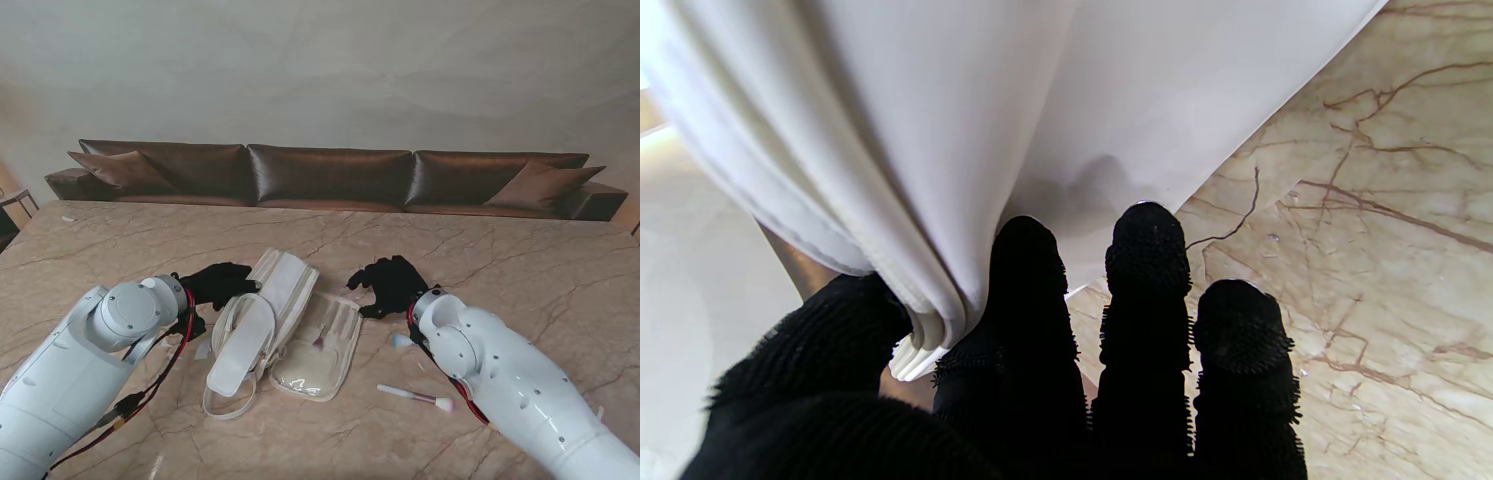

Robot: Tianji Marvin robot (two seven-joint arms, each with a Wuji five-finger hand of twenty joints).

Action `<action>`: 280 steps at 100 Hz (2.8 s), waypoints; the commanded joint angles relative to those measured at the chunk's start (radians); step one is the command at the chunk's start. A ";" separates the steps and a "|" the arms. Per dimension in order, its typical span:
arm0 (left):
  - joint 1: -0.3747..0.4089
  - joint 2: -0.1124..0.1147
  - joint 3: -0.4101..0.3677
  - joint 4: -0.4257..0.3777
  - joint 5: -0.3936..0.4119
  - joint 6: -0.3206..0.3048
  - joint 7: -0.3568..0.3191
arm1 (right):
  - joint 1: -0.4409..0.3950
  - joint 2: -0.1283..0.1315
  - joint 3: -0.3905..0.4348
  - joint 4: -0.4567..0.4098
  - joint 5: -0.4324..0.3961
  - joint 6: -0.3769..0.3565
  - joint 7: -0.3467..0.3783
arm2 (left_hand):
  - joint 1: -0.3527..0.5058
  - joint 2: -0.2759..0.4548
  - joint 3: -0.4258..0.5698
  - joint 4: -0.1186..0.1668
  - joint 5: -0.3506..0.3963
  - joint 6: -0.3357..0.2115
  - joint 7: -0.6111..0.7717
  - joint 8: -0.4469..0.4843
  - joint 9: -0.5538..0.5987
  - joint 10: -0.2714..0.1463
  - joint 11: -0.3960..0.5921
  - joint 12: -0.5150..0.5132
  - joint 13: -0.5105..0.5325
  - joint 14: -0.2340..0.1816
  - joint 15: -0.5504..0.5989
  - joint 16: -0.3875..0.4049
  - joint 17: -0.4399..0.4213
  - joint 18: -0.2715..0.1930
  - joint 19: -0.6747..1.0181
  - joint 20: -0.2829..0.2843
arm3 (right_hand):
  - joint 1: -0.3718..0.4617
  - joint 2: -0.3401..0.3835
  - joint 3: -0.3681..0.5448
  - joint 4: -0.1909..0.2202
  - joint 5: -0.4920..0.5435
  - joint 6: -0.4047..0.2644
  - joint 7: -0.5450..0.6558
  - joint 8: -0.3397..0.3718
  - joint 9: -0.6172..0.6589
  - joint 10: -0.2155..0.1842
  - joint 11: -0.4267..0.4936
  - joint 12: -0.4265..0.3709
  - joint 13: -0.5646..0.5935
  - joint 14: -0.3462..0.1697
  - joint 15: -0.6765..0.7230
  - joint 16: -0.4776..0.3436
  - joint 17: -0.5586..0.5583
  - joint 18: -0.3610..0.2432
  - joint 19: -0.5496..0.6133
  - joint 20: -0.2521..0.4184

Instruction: Pack the cosmetics bag

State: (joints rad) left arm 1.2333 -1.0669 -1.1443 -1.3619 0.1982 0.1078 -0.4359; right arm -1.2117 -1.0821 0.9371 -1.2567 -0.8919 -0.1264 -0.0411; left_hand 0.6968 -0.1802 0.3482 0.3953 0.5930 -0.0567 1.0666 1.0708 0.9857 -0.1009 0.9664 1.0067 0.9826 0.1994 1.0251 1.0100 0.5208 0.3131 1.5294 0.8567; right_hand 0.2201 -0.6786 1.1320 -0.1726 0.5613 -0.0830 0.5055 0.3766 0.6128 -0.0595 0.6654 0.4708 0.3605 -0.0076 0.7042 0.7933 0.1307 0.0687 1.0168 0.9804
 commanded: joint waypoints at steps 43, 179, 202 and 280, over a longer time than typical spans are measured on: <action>0.009 -0.009 -0.006 0.003 0.000 -0.008 0.016 | -0.277 0.045 0.244 -0.308 -0.084 0.080 0.215 | 0.098 0.113 0.127 0.057 0.017 -0.195 0.080 0.018 -0.009 -0.139 0.005 0.009 -0.017 0.007 -0.003 0.002 -0.006 0.006 0.004 0.019 | -0.067 0.010 -0.108 0.012 0.031 -0.011 -0.005 0.009 0.068 0.007 -0.060 -0.062 0.240 0.038 -0.185 -0.111 0.165 0.058 -0.049 -0.033; -0.012 -0.013 0.006 0.032 -0.010 -0.018 0.020 | -0.194 0.070 0.308 0.036 -0.102 -0.139 0.115 | 0.099 0.111 0.127 0.055 0.013 -0.193 0.081 0.012 -0.009 -0.137 0.004 0.008 -0.017 0.008 -0.002 0.002 -0.008 0.008 0.003 0.018 | -0.016 -0.434 0.212 -0.072 0.041 -0.194 0.136 0.020 0.087 -0.065 0.001 -0.006 0.221 -0.001 -0.131 -0.063 0.191 0.077 -0.068 -0.051; -0.012 -0.014 0.007 0.035 -0.014 -0.021 0.022 | -0.158 0.071 0.254 0.100 -0.103 -0.156 0.066 | 0.099 0.111 0.129 0.055 0.013 -0.192 0.082 0.011 -0.009 -0.138 0.004 0.008 -0.018 0.008 -0.002 0.002 -0.008 0.006 0.003 0.018 | -0.001 -0.463 0.229 -0.073 0.173 -0.271 0.235 0.105 0.122 -0.091 0.050 0.039 0.242 -0.009 -0.107 -0.064 0.207 0.075 -0.045 -0.063; -0.005 -0.016 0.003 0.036 -0.023 -0.020 0.025 | -0.127 0.086 0.131 0.199 -0.181 -0.183 -0.071 | 0.097 0.108 0.136 0.056 0.007 -0.184 0.083 -0.001 -0.010 -0.137 0.004 0.006 -0.018 0.010 -0.001 0.001 -0.010 0.008 0.003 0.020 | 0.244 -0.399 0.200 -0.242 0.312 -0.496 0.474 0.076 0.242 -0.154 0.114 0.141 0.314 -0.033 -0.016 -0.012 0.261 0.056 0.038 -0.072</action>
State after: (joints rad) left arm 1.2254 -1.0763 -1.1413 -1.3222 0.1802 0.0883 -0.4107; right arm -1.3097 -0.9863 1.0958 -1.1149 -1.0648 -0.3173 -0.1248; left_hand 0.6968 -0.1801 0.3482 0.3953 0.5930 -0.0580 1.0684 1.0708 0.9857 -0.1011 0.9664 1.0067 0.9824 0.2038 1.0250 1.0100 0.5195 0.3154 1.5294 0.8568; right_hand 0.3649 -1.1204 1.3466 -0.4541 0.8430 -0.5425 0.9504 0.5168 0.8000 -0.2011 0.8179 0.6602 0.6070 0.0098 0.7207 0.8235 0.3859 0.1298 1.0341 0.9106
